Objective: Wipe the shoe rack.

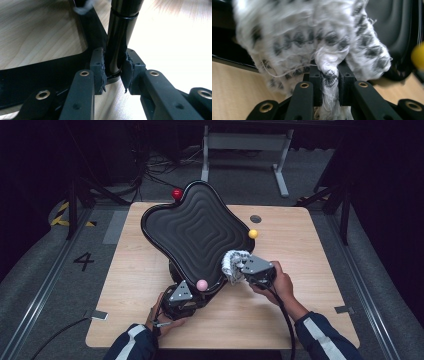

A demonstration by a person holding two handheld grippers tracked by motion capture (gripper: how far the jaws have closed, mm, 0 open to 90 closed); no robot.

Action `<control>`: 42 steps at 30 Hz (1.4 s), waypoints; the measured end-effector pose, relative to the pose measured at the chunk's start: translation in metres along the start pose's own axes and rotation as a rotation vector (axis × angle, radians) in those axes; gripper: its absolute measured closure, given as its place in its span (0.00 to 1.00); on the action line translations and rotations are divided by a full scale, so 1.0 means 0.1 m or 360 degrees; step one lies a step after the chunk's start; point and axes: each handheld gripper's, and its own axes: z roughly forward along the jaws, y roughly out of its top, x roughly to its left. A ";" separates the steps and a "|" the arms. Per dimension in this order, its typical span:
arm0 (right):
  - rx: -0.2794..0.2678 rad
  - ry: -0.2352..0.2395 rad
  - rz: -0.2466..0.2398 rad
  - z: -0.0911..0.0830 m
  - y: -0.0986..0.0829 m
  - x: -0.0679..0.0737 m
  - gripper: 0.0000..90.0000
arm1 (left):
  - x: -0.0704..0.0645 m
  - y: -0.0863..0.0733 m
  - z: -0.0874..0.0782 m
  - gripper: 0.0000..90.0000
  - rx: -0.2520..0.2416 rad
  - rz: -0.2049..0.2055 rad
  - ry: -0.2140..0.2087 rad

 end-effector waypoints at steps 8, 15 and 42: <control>0.0169 -0.0063 0.0131 0.17 -0.27 -0.25 0.87 | -0.05 0.04 0.05 0.81 0.0006 0.0050 -0.0007; 0.0161 -0.0033 0.0222 0.15 -0.36 -0.34 0.86 | -0.10 0.13 0.17 0.81 0.0013 0.0068 0.0026; 0.0241 0.0223 0.0194 -0.15 -0.66 -0.05 0.82 | -0.03 0.03 -0.11 0.43 0.0105 0.0056 0.0239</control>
